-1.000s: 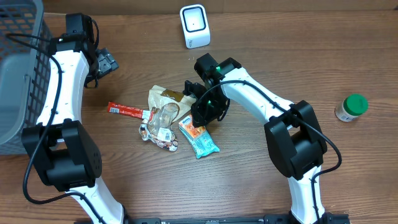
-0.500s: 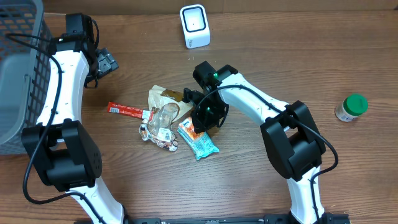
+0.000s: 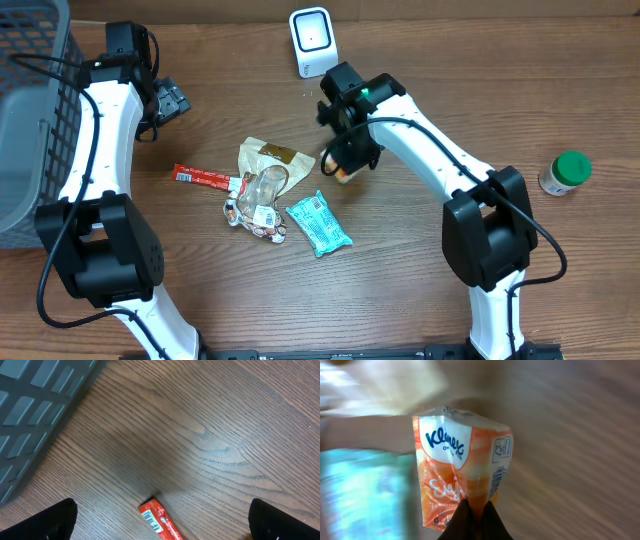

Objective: Scan the item barcode

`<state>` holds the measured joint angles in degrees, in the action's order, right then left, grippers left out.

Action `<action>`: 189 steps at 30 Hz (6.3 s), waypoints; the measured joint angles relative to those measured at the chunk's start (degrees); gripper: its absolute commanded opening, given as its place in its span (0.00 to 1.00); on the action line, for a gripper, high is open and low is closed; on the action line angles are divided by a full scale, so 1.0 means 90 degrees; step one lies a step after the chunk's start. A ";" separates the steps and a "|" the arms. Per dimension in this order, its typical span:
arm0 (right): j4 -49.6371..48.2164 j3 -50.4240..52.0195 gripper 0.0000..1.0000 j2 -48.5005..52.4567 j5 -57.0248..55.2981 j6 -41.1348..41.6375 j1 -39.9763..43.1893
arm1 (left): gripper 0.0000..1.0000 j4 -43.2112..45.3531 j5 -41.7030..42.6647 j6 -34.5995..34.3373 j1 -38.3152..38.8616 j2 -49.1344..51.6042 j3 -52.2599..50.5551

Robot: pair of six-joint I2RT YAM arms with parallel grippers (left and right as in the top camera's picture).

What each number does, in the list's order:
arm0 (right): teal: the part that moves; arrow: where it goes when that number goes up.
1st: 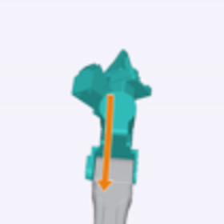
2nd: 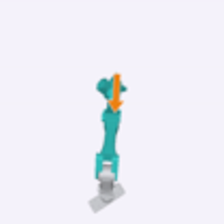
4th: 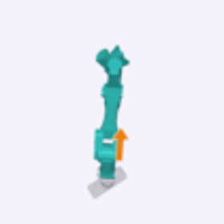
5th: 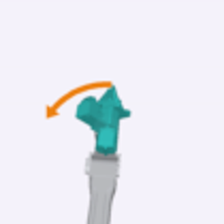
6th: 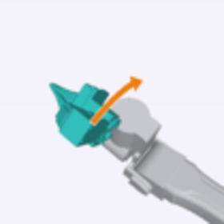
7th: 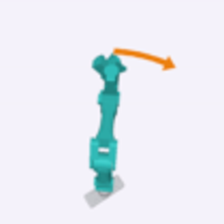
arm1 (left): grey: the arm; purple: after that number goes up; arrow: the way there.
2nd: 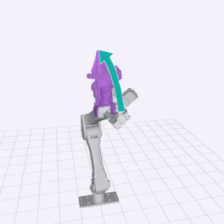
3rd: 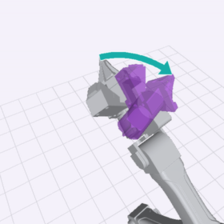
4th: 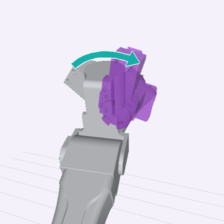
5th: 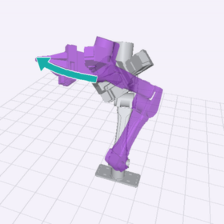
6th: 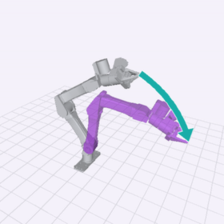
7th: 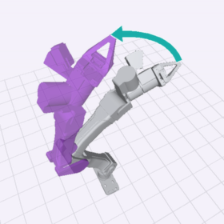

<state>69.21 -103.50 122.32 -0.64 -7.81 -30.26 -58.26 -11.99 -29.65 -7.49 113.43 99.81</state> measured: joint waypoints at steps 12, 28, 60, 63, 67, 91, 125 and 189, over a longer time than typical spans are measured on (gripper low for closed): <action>-0.0639 0.0911 0.04 -0.0002 -0.3696 0.1258 0.0000 | 1.00 0.0000 0.0000 0.0000 0.0000 0.0000 0.0000; -0.0969 0.1452 0.07 -0.0002 -0.4651 0.1717 0.0000 | 1.00 0.0002 0.0000 0.0000 0.0000 0.0000 0.0000; -0.0979 0.1562 0.21 -0.0002 -0.4452 0.1797 -0.0189 | 1.00 0.0000 0.0000 0.0000 0.0000 0.0002 0.0000; -0.1005 0.1562 0.21 -0.0002 -0.4444 0.1797 -0.0223 | 1.00 0.0002 0.0000 0.0000 0.0000 0.0000 0.0000; -0.1027 0.1562 0.22 -0.0002 -0.4272 0.1797 -0.0233 | 1.00 0.0000 0.0000 0.0000 0.0000 0.0000 0.0000; -0.1188 0.1545 0.24 -0.0002 -0.3891 0.1797 -0.0233 | 1.00 0.0002 0.0000 0.0000 0.0000 0.0000 0.0000; -0.1054 0.1020 0.33 -0.0002 -0.3745 0.1797 -0.0231 | 1.00 0.0002 -0.0002 0.0000 0.0000 0.0000 0.0000; -0.1596 0.1285 0.58 -0.0063 0.0357 0.1870 0.1600 | 1.00 0.0000 0.0000 0.0000 0.0000 0.0000 0.0000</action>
<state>54.85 -91.94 121.75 2.57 9.02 -15.86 -58.26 -11.99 -29.65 -7.49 113.43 99.81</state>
